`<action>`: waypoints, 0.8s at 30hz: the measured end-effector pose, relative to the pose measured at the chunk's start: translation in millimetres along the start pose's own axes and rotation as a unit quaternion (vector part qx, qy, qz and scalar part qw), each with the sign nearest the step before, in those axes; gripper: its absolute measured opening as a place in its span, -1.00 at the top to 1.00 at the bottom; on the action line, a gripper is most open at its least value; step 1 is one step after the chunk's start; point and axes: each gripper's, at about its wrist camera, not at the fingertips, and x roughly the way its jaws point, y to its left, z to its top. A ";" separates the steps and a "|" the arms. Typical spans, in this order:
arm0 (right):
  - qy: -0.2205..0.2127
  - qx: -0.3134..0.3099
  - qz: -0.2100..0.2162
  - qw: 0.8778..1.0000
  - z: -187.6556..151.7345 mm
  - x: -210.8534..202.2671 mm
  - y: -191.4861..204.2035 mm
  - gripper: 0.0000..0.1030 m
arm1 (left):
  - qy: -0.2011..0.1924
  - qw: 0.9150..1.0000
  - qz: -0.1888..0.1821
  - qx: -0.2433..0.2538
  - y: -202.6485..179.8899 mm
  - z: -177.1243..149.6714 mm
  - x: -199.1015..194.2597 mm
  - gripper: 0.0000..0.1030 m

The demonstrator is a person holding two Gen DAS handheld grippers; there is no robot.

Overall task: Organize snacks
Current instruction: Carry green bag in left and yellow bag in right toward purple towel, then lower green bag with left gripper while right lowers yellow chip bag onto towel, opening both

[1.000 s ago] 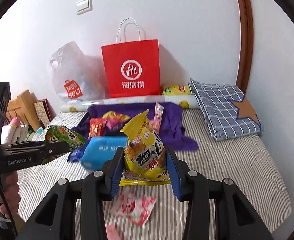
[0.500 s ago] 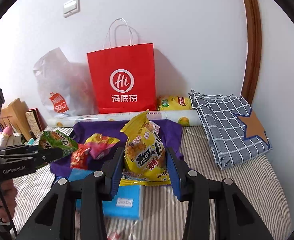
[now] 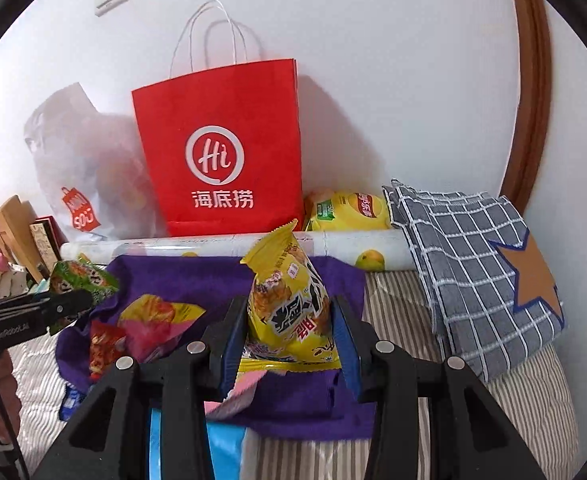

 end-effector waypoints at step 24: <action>0.026 -0.042 0.037 0.998 -40.5 36.2 18.5 0.23 | 0.028 0.999 0.016 0.005 4.6 -28.4 25.2 0.25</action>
